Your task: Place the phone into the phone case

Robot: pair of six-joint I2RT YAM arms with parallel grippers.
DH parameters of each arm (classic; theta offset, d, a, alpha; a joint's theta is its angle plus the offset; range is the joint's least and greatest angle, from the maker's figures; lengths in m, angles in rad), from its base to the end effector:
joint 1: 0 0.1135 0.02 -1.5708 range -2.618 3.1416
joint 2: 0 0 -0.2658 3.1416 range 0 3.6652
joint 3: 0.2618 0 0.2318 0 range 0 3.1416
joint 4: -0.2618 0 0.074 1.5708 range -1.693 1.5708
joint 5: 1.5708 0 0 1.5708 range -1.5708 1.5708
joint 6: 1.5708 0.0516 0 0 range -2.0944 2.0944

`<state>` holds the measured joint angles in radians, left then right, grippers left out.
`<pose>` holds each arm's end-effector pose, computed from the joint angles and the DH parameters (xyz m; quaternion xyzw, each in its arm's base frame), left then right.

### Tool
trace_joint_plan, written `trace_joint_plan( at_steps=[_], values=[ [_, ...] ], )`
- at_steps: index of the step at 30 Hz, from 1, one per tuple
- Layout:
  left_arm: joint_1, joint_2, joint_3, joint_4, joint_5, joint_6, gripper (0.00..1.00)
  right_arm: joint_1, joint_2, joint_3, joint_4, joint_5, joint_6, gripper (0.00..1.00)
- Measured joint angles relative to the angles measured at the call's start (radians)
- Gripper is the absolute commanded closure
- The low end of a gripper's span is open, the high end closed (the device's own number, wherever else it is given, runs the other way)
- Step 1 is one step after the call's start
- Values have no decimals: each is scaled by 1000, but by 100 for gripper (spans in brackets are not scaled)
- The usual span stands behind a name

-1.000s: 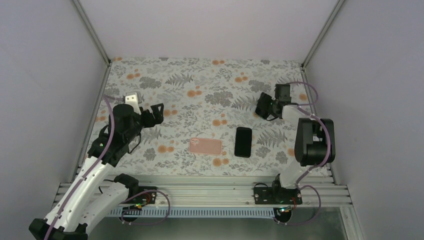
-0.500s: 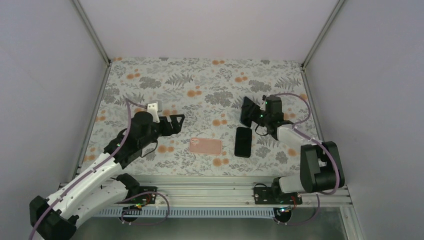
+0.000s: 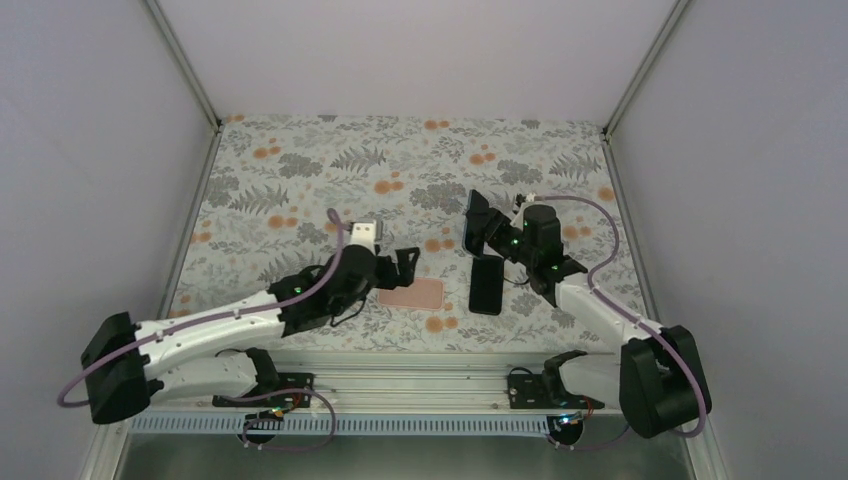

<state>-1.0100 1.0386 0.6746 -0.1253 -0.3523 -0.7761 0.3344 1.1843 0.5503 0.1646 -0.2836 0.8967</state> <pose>0.1341 -0.1800 0.2613 0.0089 0.8488 -0.3006 0.4348 0.2276 0.0943 0.2195 0.1630 0.8310 0.3974 0.3534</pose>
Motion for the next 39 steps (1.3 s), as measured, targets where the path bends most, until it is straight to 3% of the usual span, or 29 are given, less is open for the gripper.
trace_joint_plan(
  at_steps=[5,13,27,39],
  values=[
    [-109,138,80,90,-111,51,0,18,-65,-9,1,-11,39,42],
    [-138,290,124,228,-163,130,1,32,-138,-40,30,-48,101,42],
    [-138,388,118,496,-81,208,9,46,-163,-75,69,-84,167,42],
    [-142,500,118,596,-73,232,25,53,-190,-82,99,-119,204,41]
  ],
)
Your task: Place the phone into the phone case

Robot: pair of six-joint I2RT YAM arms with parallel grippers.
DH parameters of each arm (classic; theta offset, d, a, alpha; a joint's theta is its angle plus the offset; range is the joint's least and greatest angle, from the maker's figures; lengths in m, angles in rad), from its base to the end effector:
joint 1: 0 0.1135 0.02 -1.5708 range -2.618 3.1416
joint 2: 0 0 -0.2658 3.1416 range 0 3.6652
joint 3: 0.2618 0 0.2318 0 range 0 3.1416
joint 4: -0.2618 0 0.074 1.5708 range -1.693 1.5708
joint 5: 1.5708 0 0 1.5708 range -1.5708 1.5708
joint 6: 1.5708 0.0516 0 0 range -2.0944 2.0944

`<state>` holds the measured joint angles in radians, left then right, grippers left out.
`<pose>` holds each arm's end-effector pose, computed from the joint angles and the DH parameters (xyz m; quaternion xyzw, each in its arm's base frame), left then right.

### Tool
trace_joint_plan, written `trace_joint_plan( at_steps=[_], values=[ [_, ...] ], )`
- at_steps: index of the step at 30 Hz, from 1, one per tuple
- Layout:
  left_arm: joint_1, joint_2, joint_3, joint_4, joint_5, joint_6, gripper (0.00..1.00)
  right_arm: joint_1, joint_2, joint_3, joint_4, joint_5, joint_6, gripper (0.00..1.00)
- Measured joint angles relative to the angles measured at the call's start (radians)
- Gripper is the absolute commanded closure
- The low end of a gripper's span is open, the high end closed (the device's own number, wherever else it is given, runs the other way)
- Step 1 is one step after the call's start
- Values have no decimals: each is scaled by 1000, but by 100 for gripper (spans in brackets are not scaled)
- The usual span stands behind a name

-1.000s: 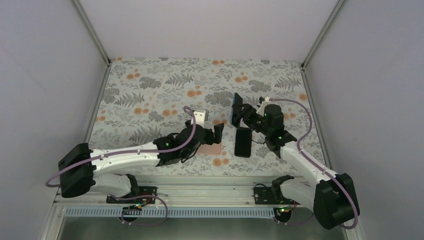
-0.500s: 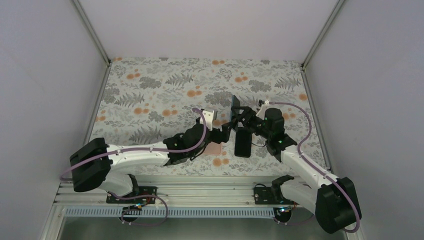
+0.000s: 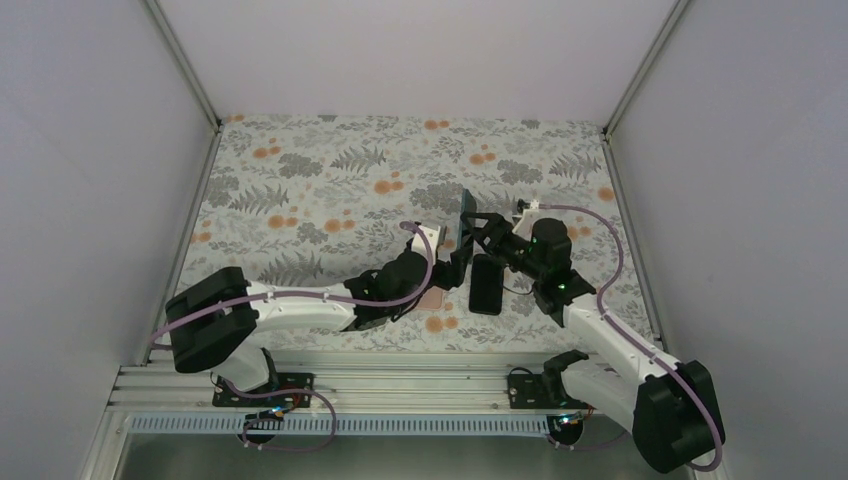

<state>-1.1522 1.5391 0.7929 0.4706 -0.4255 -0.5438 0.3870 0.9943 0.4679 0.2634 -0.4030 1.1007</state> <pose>0.1549 -0.2957 0.2383 0.1120 0.7819 -0.3308 0.5163 0.1925 0.1003 0.2441 0.1576 0.7712 0.5204 0.3310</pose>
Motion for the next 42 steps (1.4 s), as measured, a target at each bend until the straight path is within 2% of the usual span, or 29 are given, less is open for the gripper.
trace_joint_plan(
  at_steps=[10,25,31,36,38,39,42],
  values=[
    [-1,28,-3,116,-19,41,40,6,-37,-11,4,-4,19,40],
    [-3,27,-50,185,-46,60,80,26,-46,-40,2,-10,38,40],
    [-1,2,-78,191,-13,51,89,27,-76,-41,-37,-13,29,27],
    [36,-52,-134,155,5,19,92,31,-90,-31,-59,-13,-8,15],
    [60,-73,-157,131,29,6,92,29,-93,-23,-67,-16,-32,3],
    [70,-83,-166,122,43,4,92,24,-94,-17,-77,-19,-48,0],
    [114,-122,-182,80,112,-5,92,10,-94,6,-110,-37,-108,1]
  ],
)
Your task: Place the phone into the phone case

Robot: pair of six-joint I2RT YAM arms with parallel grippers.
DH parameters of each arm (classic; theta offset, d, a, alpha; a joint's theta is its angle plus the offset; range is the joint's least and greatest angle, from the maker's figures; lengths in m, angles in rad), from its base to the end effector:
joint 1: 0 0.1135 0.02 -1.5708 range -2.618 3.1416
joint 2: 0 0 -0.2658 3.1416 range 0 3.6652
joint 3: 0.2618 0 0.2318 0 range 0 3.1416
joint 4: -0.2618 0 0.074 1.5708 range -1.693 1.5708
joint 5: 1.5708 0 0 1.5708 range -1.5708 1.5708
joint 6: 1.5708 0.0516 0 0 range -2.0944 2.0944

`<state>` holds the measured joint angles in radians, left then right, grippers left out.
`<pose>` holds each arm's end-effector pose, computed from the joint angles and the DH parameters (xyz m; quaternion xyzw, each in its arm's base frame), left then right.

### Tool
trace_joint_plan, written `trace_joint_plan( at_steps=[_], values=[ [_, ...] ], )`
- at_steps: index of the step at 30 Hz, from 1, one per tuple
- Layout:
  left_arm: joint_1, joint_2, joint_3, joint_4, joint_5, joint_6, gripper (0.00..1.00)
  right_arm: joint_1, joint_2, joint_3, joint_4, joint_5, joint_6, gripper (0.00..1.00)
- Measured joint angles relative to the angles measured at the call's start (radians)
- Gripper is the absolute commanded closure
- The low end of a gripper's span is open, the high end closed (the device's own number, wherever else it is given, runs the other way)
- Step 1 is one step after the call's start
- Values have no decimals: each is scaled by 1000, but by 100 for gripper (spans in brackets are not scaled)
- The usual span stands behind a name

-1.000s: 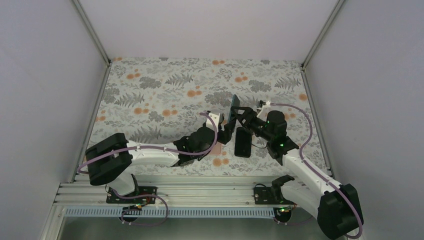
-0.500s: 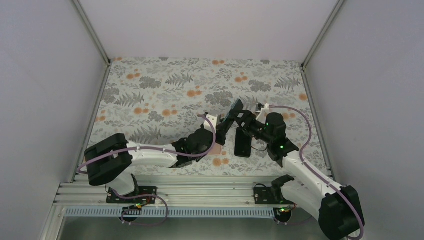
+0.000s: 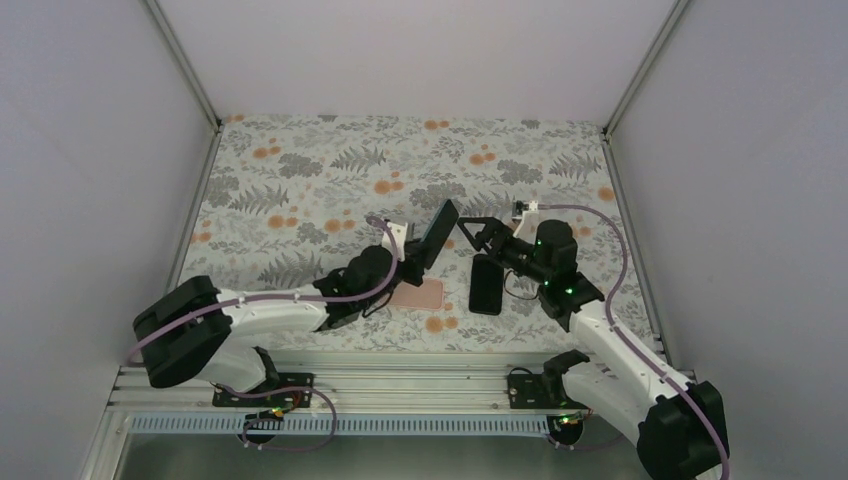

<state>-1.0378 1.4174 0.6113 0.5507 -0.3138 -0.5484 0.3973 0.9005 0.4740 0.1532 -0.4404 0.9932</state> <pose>0.1645 -0.2475 0.2251 0.0967 0.7815 -0.3435 0.5118 0.1757 0.0976 0.2512 0.1021 0.7821 0.5113 0.3413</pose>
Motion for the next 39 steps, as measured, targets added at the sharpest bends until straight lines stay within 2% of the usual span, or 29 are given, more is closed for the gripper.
trace_joint_plan(
  at_steps=[7,13,24,31,39],
  values=[
    [111,-131,-2,-113,184,2,92,-43,0,87,-95,-62,-205,1],
    [227,-269,-2,-247,396,31,92,-65,45,174,-172,-164,-411,1],
    [327,-416,22,-496,701,100,92,-65,96,255,-259,-388,-708,1],
    [352,-426,73,-547,873,119,92,-64,117,259,-257,-546,-780,8],
    [356,-414,73,-560,990,116,92,-18,169,259,-217,-669,-791,30]
  ],
)
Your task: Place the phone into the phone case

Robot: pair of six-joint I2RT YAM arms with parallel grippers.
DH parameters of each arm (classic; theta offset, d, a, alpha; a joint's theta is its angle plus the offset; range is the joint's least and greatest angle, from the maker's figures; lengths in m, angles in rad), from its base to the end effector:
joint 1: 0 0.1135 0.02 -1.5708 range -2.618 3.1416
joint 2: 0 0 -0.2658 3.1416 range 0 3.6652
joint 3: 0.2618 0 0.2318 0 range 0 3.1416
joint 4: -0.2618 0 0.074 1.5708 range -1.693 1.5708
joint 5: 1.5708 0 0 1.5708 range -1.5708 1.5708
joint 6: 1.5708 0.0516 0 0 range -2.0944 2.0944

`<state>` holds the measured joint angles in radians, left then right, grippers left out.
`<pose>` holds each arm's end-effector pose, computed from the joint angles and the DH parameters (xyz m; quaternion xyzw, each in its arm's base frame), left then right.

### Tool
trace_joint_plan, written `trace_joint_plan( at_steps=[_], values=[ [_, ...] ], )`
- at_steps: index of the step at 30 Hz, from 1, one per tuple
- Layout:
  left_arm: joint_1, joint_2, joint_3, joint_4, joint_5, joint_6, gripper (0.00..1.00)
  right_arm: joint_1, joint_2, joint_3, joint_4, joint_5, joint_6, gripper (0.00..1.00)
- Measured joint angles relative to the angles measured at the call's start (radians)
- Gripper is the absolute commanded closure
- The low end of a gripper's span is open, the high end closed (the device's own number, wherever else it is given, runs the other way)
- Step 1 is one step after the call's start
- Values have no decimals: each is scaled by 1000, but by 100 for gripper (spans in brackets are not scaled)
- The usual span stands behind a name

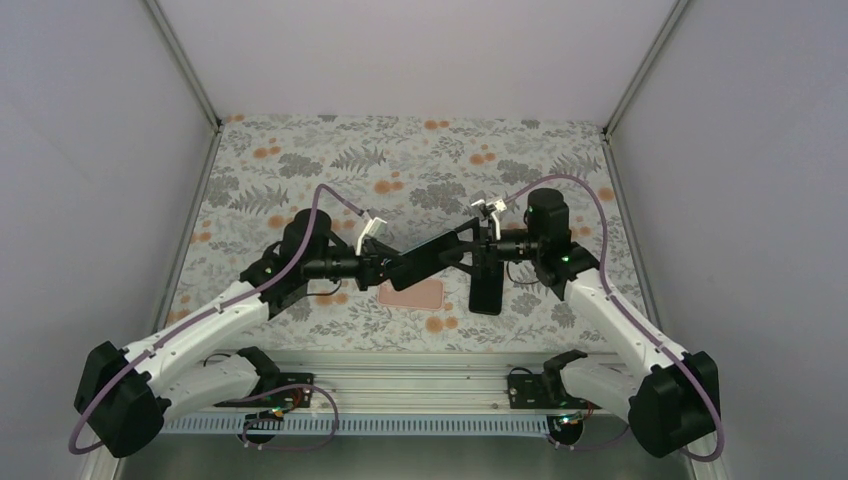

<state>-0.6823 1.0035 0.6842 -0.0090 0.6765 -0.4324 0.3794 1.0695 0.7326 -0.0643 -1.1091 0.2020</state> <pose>0.1478 -0.1617 0.2875 0.2872 0.7370 -0.5194 0.3232 0.1805 0.1217 0.2913 -0.3523 0.6803 0.5552 0.3238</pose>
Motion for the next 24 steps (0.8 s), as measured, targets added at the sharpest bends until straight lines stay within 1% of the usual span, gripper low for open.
trace_joint_plan(
  at_steps=[4,9,12,20,22,24],
  values=[
    [2,10,-2,15,40,-6,92,26,10,0,22,-33,-10,43],
    [5,11,-3,36,81,-17,92,53,29,0,27,-62,-23,52],
    [12,11,-3,39,106,-21,92,68,34,0,26,-69,-35,60],
    [31,5,-23,69,174,-24,92,80,34,0,27,-80,-54,87],
    [37,-3,-35,83,186,-24,92,82,35,0,28,-87,-55,95],
    [46,-12,-49,98,209,-12,92,85,37,0,32,-116,-39,96]
  ],
)
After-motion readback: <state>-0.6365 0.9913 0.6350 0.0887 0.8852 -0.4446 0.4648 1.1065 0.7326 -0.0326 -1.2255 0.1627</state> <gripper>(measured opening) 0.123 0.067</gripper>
